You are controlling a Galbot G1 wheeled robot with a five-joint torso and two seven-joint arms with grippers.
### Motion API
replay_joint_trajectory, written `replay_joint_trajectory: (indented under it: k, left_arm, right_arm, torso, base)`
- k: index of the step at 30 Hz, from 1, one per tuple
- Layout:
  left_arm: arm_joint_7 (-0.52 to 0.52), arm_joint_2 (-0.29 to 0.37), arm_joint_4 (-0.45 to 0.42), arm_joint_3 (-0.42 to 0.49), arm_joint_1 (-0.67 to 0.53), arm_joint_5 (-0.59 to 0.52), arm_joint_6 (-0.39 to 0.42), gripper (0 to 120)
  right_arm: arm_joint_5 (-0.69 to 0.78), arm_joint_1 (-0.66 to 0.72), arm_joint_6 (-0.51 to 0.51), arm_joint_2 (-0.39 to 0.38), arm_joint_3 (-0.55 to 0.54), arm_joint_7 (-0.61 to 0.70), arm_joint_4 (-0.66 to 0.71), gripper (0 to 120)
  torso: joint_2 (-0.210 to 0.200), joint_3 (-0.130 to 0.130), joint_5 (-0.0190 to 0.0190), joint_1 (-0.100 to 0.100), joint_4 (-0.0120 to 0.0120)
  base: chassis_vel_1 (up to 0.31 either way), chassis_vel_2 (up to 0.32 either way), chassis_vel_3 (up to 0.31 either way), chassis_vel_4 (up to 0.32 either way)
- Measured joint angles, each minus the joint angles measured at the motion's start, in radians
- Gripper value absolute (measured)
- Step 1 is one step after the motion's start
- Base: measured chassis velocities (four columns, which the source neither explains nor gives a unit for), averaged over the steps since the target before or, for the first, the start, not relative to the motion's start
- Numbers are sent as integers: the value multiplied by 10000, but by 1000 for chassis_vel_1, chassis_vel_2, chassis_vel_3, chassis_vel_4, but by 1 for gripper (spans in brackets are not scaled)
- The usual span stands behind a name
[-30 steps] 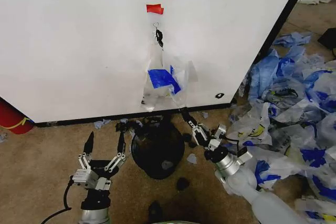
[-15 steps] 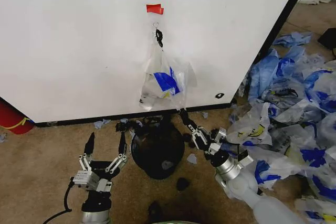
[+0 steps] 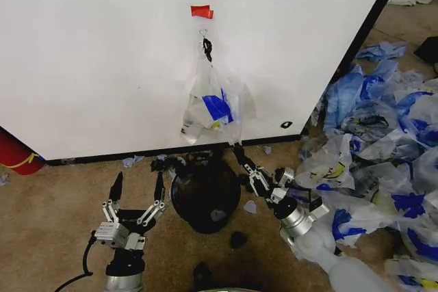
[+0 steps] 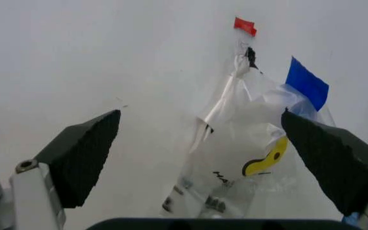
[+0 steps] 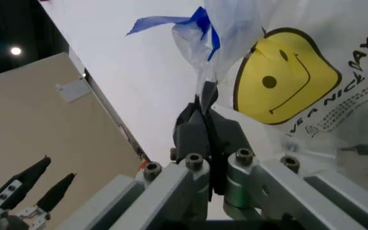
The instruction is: Pick up the garbage bag from the wall and place it over the trash bin.
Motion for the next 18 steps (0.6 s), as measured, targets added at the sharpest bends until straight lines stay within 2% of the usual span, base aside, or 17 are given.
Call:
replay_joint_trajectory:
  k: [11, 18]
  left_arm:
    - [-2, 248, 149, -39, -183, -284, 122, 99]
    - [-6, 796, 129, -41, -454, -1049, 368, 99]
  right_arm:
    - [5, 212, -21, 198, -113, 98, -136, 0]
    - [10, 264, -32, 260, -80, 140, -226, 0]
  torso:
    - [0, 1, -1, 0, 0]
    - [0, 1, -1, 0, 0]
  base:
    - [0, 0, 0, 0]
    - [0, 0, 0, 0]
